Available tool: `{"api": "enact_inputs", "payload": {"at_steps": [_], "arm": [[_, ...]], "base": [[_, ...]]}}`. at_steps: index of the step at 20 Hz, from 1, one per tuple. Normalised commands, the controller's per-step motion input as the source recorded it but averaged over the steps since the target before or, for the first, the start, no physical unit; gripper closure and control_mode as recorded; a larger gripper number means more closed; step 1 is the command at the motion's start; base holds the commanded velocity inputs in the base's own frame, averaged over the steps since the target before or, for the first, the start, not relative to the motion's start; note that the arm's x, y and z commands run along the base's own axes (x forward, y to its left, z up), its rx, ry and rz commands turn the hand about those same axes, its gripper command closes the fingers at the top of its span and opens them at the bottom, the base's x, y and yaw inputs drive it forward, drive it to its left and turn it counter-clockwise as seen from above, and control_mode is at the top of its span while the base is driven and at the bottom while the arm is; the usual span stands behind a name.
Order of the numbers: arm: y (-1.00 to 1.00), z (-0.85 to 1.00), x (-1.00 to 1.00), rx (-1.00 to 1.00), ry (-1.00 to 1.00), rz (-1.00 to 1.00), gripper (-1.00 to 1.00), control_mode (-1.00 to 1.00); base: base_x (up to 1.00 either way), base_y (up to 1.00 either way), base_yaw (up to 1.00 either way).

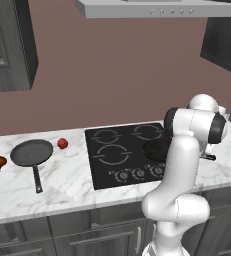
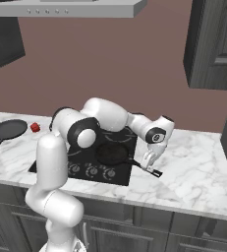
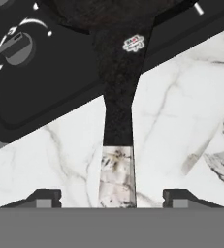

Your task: Place both pans onto different burners. Then place the bell pepper and the chicken drumstick on different pans.

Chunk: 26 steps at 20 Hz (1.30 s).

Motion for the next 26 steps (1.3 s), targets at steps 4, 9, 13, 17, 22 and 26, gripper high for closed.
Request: {"api": "enact_inputs", "payload": {"at_steps": [4,9,13,17,22,26], "arm": [[0.00,0.06,0.00,0.00,0.00,0.00,-1.00,-1.00],[0.07,0.40,-0.08,0.00,0.00,-0.05,-1.00,-1.00],[0.45,0.36,-0.26,0.00,0.00,-0.11,-1.00,-1.00],[0.76,0.08,-0.36,0.00,0.00,-0.16,-1.00,-1.00],[0.84,0.04,-0.45,0.00,0.00,-0.19,-1.00,-1.00],[0.83,0.21,-0.30,0.00,0.00,-0.22,-1.00,-1.00]], "base": [[0.00,0.00,0.00],[0.00,0.00,0.00],[0.00,0.00,0.00],[0.00,0.00,0.00],[0.00,0.00,0.00],[0.00,0.00,0.00]]}}
